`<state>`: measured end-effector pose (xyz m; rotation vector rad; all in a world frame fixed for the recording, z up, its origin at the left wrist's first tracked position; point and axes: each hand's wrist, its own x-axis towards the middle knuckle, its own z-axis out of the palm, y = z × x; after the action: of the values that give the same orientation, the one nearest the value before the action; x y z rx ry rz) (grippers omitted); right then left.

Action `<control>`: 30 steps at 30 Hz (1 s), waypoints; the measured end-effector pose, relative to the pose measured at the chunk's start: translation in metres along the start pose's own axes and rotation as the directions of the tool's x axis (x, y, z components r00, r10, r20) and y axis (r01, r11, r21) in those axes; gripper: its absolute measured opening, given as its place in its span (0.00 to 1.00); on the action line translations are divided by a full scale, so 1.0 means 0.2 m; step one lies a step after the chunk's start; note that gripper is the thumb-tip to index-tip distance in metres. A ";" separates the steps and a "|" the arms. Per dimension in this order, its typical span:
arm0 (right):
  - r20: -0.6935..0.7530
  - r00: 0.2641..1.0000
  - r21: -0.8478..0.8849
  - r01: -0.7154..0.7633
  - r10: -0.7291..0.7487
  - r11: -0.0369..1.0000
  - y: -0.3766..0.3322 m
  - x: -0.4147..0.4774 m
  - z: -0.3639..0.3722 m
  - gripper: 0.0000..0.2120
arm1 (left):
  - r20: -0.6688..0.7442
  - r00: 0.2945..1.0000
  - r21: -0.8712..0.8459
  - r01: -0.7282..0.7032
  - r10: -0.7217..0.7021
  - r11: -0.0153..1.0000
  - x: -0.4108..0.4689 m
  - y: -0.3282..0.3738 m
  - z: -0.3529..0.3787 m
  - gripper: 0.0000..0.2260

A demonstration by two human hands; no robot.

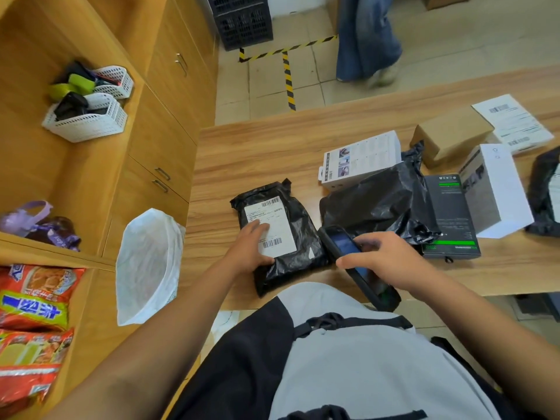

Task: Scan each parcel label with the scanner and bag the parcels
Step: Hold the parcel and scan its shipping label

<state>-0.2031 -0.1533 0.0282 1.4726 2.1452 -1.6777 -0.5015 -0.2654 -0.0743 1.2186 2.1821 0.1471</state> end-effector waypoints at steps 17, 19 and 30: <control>0.321 0.943 -0.534 0.105 0.085 0.839 -0.30 0.17 -0.06 0.25 | 0.075 0.995 0.069 -0.066 0.061 0.995 0.02 -0.01 -0.02 0.46; 0.307 0.948 -0.523 0.094 0.085 0.847 -0.29 0.17 -0.06 0.24 | 0.091 0.993 0.063 -0.086 0.080 0.994 0.02 -0.01 -0.03 0.46; 0.318 0.942 -0.458 0.051 0.110 0.888 -0.20 0.12 -0.11 0.26 | 0.212 0.972 0.300 -0.168 0.106 0.939 0.05 0.02 -0.15 0.46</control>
<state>-0.2340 -0.1196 0.0527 0.9971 2.1112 -1.1778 -0.5193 -0.2494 -0.0528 1.4958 2.0009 -0.2652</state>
